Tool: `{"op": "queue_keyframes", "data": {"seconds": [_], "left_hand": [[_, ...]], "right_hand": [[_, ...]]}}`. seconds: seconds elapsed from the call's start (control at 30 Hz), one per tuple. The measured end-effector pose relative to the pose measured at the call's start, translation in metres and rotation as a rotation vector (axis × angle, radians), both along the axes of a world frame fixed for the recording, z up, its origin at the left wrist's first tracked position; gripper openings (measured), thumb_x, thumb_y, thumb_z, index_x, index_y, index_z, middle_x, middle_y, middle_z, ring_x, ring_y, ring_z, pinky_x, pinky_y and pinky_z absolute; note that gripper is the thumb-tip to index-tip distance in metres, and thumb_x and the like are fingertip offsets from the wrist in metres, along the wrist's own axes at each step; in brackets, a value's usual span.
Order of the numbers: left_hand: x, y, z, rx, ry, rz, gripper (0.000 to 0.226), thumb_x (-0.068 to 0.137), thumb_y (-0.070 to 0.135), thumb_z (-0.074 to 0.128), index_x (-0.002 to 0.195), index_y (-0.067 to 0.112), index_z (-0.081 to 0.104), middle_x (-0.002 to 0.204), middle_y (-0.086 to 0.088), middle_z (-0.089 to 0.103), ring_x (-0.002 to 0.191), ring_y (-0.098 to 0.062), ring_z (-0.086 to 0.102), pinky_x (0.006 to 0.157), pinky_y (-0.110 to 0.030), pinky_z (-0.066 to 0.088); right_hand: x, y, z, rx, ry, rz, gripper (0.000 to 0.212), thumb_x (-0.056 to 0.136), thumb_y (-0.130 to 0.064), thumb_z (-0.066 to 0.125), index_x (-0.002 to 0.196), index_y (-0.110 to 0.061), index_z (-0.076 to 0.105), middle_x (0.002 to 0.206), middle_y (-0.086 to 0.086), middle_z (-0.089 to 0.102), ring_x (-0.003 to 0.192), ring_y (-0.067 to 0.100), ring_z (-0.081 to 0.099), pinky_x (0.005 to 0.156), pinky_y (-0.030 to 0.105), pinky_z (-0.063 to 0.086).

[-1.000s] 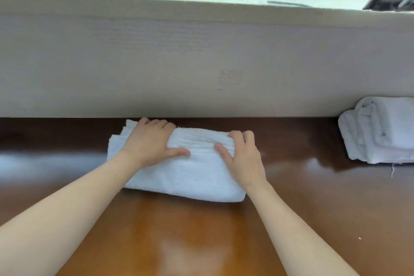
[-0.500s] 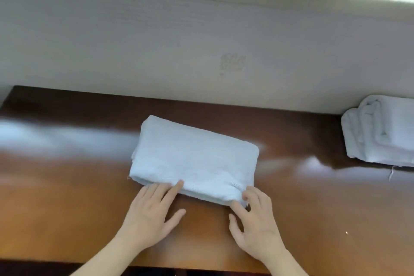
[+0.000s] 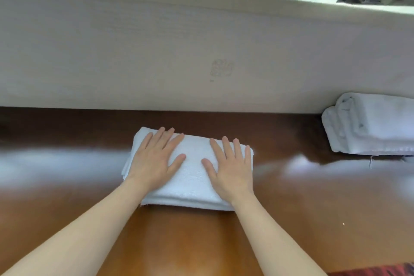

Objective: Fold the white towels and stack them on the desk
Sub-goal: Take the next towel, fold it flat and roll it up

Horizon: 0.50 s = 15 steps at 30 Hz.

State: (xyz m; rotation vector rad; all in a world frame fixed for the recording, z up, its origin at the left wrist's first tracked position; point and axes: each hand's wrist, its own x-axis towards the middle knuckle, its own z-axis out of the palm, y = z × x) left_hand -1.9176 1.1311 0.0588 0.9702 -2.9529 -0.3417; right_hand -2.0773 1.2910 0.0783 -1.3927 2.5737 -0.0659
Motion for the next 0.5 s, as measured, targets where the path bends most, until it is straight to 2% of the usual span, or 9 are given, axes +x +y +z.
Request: {"op": "queue_keyframes", "data": {"seconds": [0.07,0.13,0.17,0.27,0.33,0.43,0.5], "left_hand": [[0.010,-0.009,-0.005,0.021,0.055,0.126,0.065,0.094,0.064,0.016,0.152,0.036,0.029,0.162,0.004,0.026,0.152,-0.017,0.012,0.123,-0.042,0.009],[0.015,-0.015,-0.007,0.152,0.144,0.266,0.063,0.095,0.065,0.027,0.151,0.036,0.029,0.162,0.007,0.023,0.151,-0.018,0.012,0.120,-0.046,0.015],[0.016,-0.014,-0.005,0.243,0.209,0.343,0.066,0.094,0.065,0.037,0.152,0.035,0.027,0.163,0.009,0.020,0.151,-0.019,0.011,0.119,-0.046,0.017],[0.023,-0.007,0.001,0.558,0.428,0.571,0.085,0.087,0.060,0.060,0.155,0.033,0.017,0.161,0.010,0.022,0.148,-0.019,0.013,0.118,-0.043,0.020],[0.026,-0.002,0.007,0.682,0.485,0.689,0.092,0.082,0.060,0.068,0.154,0.037,0.015,0.158,0.011,0.029,0.146,-0.019,0.024,0.114,-0.041,0.026],[0.026,0.011,0.017,0.754,0.505,0.815,0.089,0.078,0.057,0.074,0.150,0.030,0.030,0.146,0.007,0.044,0.129,-0.020,0.045,0.104,-0.034,0.036],[0.025,0.027,0.025,0.845,0.524,0.898,0.071,0.078,0.048,0.078,0.136,0.024,0.046,0.126,0.004,0.055,0.110,-0.019,0.053,0.095,-0.033,0.042]], "right_hand": [[-0.012,0.014,-0.004,-0.052,-0.091,-0.180,0.064,0.095,-0.069,0.012,0.154,-0.043,0.012,0.165,-0.004,0.011,0.151,0.028,0.007,0.121,0.050,0.010],[-0.025,0.028,-0.007,-0.195,-0.358,-0.394,0.064,0.094,-0.070,0.028,0.151,-0.044,0.017,0.160,-0.003,0.024,0.145,0.024,0.027,0.115,0.046,0.030],[-0.029,0.034,-0.008,-0.284,-0.492,-0.459,0.066,0.093,-0.067,0.037,0.151,-0.043,0.018,0.157,-0.005,0.031,0.142,0.021,0.033,0.113,0.043,0.034],[-0.024,0.042,-0.004,-0.509,-0.840,-0.613,0.071,0.094,-0.050,0.056,0.153,-0.041,0.016,0.156,-0.013,0.033,0.141,0.011,0.034,0.115,0.035,0.031],[-0.020,0.047,-0.001,-0.615,-1.036,-0.732,0.078,0.094,-0.041,0.062,0.155,-0.038,0.013,0.152,-0.017,0.034,0.135,0.009,0.040,0.110,0.031,0.035],[-0.019,0.055,-0.004,-0.634,-1.141,-0.802,0.083,0.083,-0.046,0.073,0.151,-0.039,0.027,0.145,-0.017,0.043,0.128,0.011,0.050,0.109,0.038,0.043],[-0.020,0.066,-0.004,-0.592,-1.122,-0.782,0.081,0.071,-0.057,0.072,0.143,-0.040,0.039,0.144,-0.012,0.050,0.126,0.012,0.054,0.108,0.043,0.045]]}}
